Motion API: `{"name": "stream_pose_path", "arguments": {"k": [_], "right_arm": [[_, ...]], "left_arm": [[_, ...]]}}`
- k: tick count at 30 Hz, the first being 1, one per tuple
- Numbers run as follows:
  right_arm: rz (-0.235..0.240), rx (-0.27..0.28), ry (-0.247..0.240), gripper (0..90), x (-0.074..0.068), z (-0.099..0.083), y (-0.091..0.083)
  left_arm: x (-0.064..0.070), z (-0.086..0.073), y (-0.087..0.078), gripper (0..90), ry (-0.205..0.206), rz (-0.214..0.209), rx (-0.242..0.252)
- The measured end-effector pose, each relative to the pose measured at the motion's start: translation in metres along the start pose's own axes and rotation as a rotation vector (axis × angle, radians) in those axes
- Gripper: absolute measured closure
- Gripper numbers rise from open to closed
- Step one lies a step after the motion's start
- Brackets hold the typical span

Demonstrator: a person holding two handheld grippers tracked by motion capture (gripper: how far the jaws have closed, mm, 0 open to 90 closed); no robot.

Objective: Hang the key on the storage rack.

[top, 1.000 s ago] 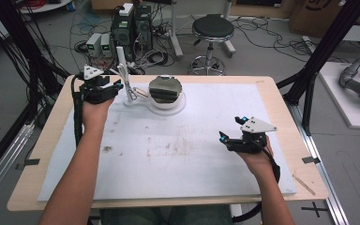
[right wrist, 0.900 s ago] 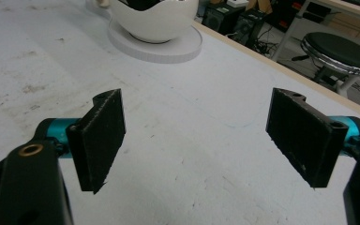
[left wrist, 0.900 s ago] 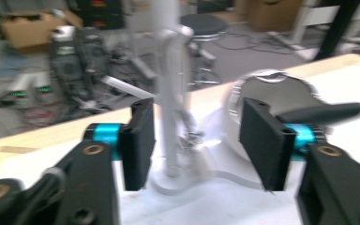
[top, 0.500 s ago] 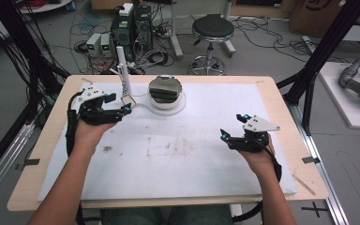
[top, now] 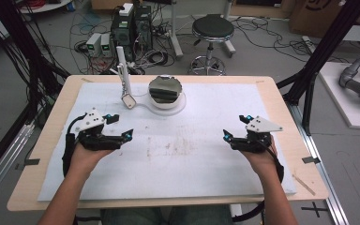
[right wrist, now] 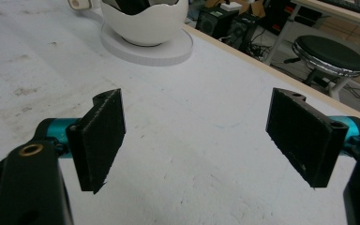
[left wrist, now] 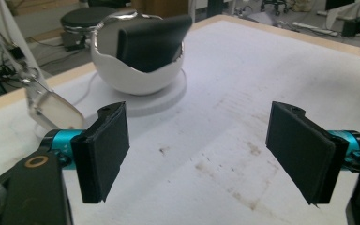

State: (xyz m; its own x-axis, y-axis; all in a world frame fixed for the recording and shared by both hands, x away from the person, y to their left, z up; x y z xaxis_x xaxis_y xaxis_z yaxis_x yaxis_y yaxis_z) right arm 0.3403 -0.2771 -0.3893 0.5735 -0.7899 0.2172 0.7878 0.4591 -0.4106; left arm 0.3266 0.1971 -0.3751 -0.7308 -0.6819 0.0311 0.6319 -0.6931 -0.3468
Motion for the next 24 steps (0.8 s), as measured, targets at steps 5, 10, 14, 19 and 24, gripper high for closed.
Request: {"name": "stream_pose_path", "arguments": {"k": [5, 10, 14, 19, 24], "right_arm": [[-0.001, -0.005, 0.004, 20.4, 0.002, -0.001, 0.001], [-0.002, 0.001, 0.010, 20.4, 0.002, -0.002, -0.002], [0.001, -0.009, 0.007, 20.4, 0.001, -0.004, -0.001], [0.008, -0.016, 0.002, 20.4, -0.001, -0.004, 0.001], [0.007, -0.020, 0.006, 20.4, -0.001, -0.004, 0.002]], "left_arm": [[0.003, -0.012, 0.003, 21.5, 0.014, -0.013, -0.040], [0.002, -0.016, 0.002, 20.9, 0.002, -0.014, -0.037], [0.000, -0.015, -0.001, 21.0, 0.001, -0.002, -0.030], [-0.004, -0.017, -0.001, 21.0, -0.003, 0.001, -0.028], [-0.008, -0.019, -0.002, 21.0, -0.017, 0.005, -0.023]]}}
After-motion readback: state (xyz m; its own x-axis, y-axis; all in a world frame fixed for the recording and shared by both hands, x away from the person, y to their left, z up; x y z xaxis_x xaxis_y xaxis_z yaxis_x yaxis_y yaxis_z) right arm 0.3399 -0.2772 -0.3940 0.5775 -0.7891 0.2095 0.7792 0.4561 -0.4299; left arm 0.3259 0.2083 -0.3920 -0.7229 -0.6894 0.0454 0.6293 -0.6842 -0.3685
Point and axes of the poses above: each handheld gripper's, and its own axes: y roughly forward along the jaws, z roughly out of its top, x roughly to its right, the point moved 1 cm from there along y, roughly forward along the jaws, and after that the axes turned 2 degrees about -z, right-handed, at the moved point
